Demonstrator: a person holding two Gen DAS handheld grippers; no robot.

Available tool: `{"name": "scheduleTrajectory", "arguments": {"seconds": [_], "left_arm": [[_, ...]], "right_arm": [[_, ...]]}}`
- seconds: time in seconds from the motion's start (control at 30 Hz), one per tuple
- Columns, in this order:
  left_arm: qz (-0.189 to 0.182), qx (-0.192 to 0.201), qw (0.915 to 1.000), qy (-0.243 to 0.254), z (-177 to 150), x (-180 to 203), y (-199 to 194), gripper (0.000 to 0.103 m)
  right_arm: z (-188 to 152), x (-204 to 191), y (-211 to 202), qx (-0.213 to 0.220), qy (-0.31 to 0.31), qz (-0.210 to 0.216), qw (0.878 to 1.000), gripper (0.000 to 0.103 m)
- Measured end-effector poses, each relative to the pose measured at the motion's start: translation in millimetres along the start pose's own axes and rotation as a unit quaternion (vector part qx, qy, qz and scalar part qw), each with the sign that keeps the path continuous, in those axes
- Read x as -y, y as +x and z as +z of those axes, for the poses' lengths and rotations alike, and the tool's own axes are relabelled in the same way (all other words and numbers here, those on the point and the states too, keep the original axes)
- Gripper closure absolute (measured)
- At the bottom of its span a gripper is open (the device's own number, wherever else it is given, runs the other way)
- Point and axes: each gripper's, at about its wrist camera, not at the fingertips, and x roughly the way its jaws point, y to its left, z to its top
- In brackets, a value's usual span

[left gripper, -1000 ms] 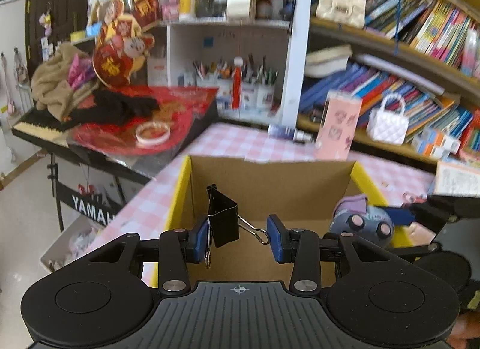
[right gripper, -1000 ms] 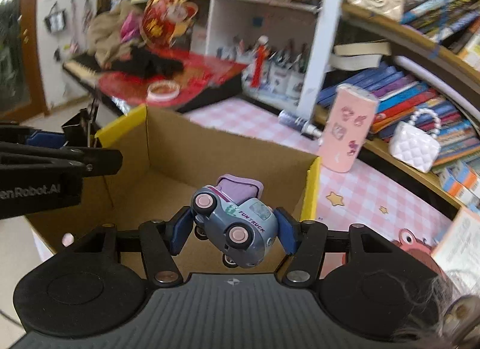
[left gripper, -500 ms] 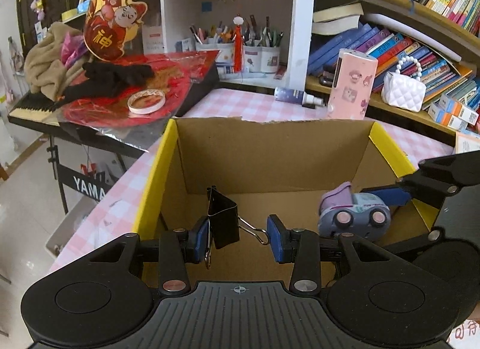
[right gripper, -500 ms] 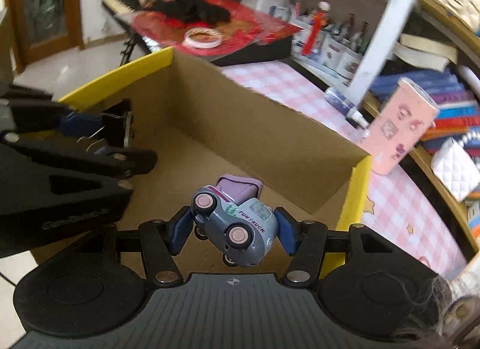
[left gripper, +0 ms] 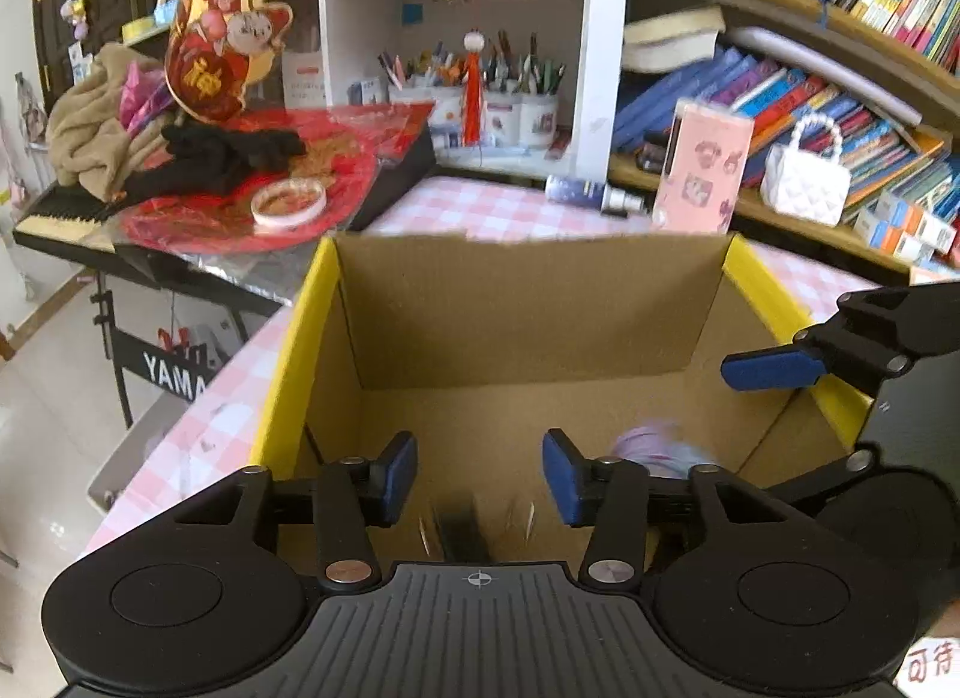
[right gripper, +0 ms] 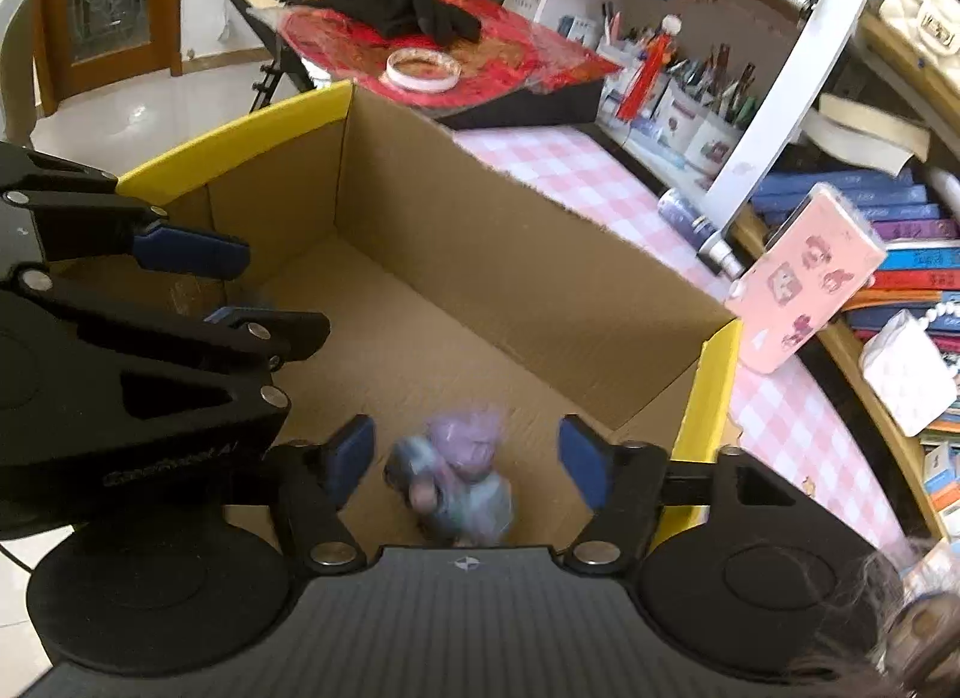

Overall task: Organize objects
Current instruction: 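Open the right tool to drop the car while the left tool drops the clip into the box, then move both open tools back toward the remaining items on the mat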

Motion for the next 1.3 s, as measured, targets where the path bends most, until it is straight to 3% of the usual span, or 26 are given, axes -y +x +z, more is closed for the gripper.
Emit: {"name": "scheduleTrajectory", "arguments": {"seconds": [0.03,0.3,0.37,0.47,0.6,1.0,1.3], "left_arm": [[0.002,0.01,0.9999,0.001,0.9,0.5,-5.3,0.038],[0.006,0.091,0.9957,-0.012,3.2,-5.1,-67.1,0.035],[0.009,0.108,0.9939,-0.02,-1.3,-8.0,-83.6,0.028],[0.009,0.123,0.9921,-0.024,-11.9,-11.1,-101.8,0.021],[0.014,0.126,0.9914,-0.032,-30.6,-16.2,-121.1,0.02],[0.023,0.076,0.995,-0.061,-110.2,-23.7,-162.7,0.02],[0.034,0.033,0.9972,-0.057,-163.1,-21.1,-184.2,0.02]], "right_arm": [[-0.9,-0.7,-3.0,0.008,0.0,-0.005,1.0,0.026],[-4.0,-1.7,-54.0,0.088,0.036,-0.03,0.995,0.026],[-6.5,-2.1,-71.5,0.109,0.055,-0.039,0.992,0.026],[-14.9,-3.9,-95.7,0.133,0.083,-0.046,0.987,0.023],[-33.0,-14.4,-119.0,0.142,0.106,-0.064,0.982,0.023],[-107.8,-69.2,-155.1,0.081,0.213,-0.086,0.97,0.023],[-163.6,-131.5,-174.3,0.033,0.226,-0.097,0.969,0.023]]}}
